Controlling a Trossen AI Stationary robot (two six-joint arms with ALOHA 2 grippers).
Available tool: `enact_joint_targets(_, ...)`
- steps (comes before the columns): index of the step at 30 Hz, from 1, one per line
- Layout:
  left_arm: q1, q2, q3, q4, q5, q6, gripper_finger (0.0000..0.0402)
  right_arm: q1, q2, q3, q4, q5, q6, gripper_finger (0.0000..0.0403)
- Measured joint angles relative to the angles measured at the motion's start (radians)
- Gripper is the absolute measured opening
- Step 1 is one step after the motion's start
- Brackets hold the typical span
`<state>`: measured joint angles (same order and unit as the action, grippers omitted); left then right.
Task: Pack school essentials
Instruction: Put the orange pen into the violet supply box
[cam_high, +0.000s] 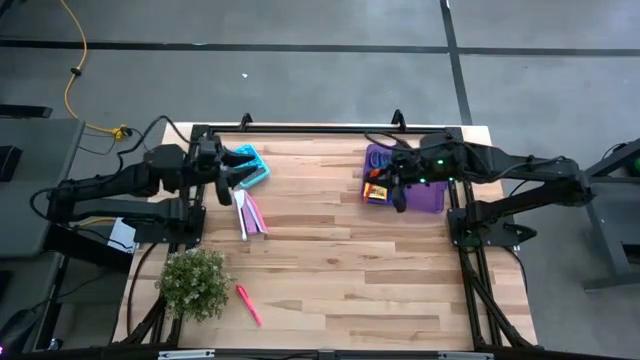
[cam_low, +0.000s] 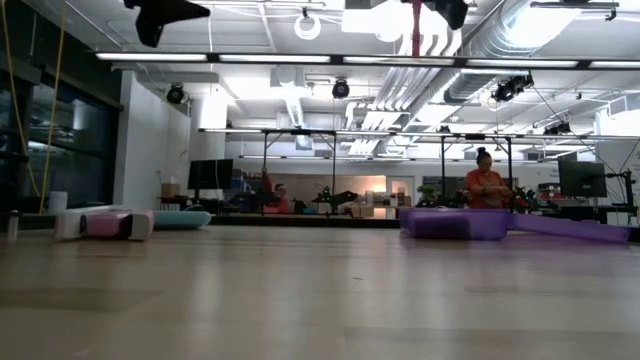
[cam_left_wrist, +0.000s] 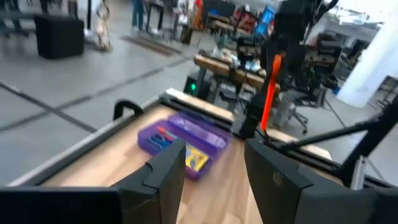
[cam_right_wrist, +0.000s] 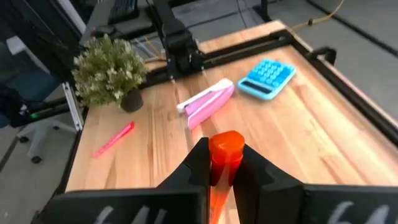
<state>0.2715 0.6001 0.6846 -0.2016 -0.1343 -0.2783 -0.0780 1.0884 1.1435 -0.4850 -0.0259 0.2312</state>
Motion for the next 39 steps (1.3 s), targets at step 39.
enact_joint_targets(39, -0.174, 0.076, 0.0, 0.205, -0.061, 0.072, 0.0, -0.515, 0.201, 0.0, -0.527, 0.04, 0.289, 0.0011)
